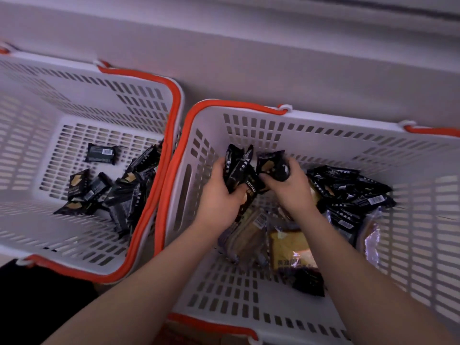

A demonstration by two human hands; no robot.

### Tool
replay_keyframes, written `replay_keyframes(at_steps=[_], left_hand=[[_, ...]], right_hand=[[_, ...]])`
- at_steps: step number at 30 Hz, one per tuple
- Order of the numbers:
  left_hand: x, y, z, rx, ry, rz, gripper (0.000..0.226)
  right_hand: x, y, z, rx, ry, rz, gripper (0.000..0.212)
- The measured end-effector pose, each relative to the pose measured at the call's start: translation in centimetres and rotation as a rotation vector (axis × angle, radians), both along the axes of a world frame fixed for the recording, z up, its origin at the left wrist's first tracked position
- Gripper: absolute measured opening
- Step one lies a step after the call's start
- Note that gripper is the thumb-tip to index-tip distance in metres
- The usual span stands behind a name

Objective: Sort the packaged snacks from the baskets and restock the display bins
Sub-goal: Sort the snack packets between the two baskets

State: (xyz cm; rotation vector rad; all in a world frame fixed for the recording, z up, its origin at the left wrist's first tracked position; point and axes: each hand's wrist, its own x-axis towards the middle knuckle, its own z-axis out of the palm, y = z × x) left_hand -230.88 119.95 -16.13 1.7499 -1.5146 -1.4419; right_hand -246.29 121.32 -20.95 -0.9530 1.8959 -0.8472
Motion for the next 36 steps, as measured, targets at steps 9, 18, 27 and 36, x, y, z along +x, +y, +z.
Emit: replay_keyframes(at_steps=[9,18,27,36], left_hand=[[8.7,0.3,9.3,-0.179,0.317,0.250,0.051],[20.3,0.6,8.8,-0.049,0.088,0.488,0.039],[19.5,1.1,6.1,0.028,-0.245,0.136,0.052],[10.8,3.9,7.4,-0.545,-0.402,-0.482,0.043]], right_hand=[[8.1,-1.9,13.0,-0.181,-0.269,-0.042,0.021],[21.3,-3.7,14.3,0.006,-0.102,0.193,0.053],[21.6,0.9,12.4,-0.018,-0.025,0.246,0.028],[9.2,5.7,11.4,-0.008,0.355,0.459,0.019]])
